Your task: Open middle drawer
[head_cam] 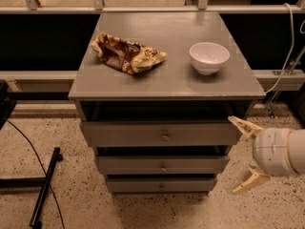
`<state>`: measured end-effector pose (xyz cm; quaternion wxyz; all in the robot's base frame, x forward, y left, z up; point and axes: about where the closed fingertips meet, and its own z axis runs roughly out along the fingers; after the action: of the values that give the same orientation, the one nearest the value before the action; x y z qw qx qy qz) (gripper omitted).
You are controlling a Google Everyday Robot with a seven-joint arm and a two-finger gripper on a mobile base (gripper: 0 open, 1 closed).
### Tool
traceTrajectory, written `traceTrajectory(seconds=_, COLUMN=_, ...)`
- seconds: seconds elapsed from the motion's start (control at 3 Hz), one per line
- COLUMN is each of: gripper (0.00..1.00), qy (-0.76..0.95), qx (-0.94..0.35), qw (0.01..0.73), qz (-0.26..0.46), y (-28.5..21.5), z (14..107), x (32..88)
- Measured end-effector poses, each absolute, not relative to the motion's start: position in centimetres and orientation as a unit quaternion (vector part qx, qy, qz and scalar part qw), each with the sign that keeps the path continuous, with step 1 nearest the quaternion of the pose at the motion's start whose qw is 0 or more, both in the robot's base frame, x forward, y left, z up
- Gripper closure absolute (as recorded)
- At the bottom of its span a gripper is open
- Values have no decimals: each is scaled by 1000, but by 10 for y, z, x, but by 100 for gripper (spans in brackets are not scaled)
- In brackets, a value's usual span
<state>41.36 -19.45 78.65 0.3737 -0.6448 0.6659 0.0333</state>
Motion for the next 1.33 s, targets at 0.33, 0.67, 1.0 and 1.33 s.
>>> traceTrajectory(seconds=0.33, gripper=0, qy=666, qx=-645, qw=374, qz=33, y=-194, z=786, x=414)
traceTrajectory(seconds=0.67, gripper=0, qy=656, qx=-671, qw=345, qz=30, y=-201, z=754, x=421)
traceTrajectory(seconds=1.0, gripper=0, qy=642, qx=-696, qw=321, qz=17, y=-232, z=685, x=439)
traceTrajectory(seconds=1.33, gripper=0, qy=619, qx=-720, qw=313, qz=36, y=-253, z=584, x=465)
